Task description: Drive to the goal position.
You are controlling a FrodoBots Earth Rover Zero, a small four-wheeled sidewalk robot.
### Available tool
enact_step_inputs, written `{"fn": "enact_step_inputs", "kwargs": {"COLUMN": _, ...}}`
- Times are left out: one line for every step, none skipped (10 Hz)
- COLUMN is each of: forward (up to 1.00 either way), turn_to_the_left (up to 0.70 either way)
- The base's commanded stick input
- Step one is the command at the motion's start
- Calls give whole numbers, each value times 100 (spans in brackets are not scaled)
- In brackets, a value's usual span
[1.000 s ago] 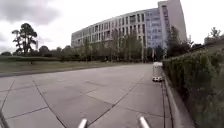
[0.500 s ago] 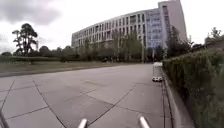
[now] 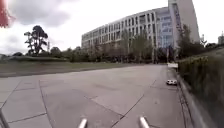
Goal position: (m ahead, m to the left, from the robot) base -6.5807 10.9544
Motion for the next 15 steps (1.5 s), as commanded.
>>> {"fn": "enact_step_inputs", "kwargs": {"forward": 70, "turn_to_the_left": 35}}
{"fn": "enact_step_inputs", "kwargs": {"forward": 70, "turn_to_the_left": 35}}
{"fn": "enact_step_inputs", "kwargs": {"forward": 70, "turn_to_the_left": 35}}
{"fn": "enact_step_inputs", "kwargs": {"forward": 70, "turn_to_the_left": 35}}
{"fn": "enact_step_inputs", "kwargs": {"forward": 70, "turn_to_the_left": 35}}
{"fn": "enact_step_inputs", "kwargs": {"forward": 70, "turn_to_the_left": 35}}
{"fn": "enact_step_inputs", "kwargs": {"forward": 70, "turn_to_the_left": 35}}
{"fn": "enact_step_inputs", "kwargs": {"forward": 21, "turn_to_the_left": 59}}
{"fn": "enact_step_inputs", "kwargs": {"forward": 0, "turn_to_the_left": 70}}
{"fn": "enact_step_inputs", "kwargs": {"forward": 0, "turn_to_the_left": 70}}
{"fn": "enact_step_inputs", "kwargs": {"forward": 0, "turn_to_the_left": 70}}
{"fn": "enact_step_inputs", "kwargs": {"forward": 0, "turn_to_the_left": 70}}
{"fn": "enact_step_inputs", "kwargs": {"forward": 0, "turn_to_the_left": 70}}
{"fn": "enact_step_inputs", "kwargs": {"forward": 0, "turn_to_the_left": 70}}
{"fn": "enact_step_inputs", "kwargs": {"forward": 0, "turn_to_the_left": 70}}
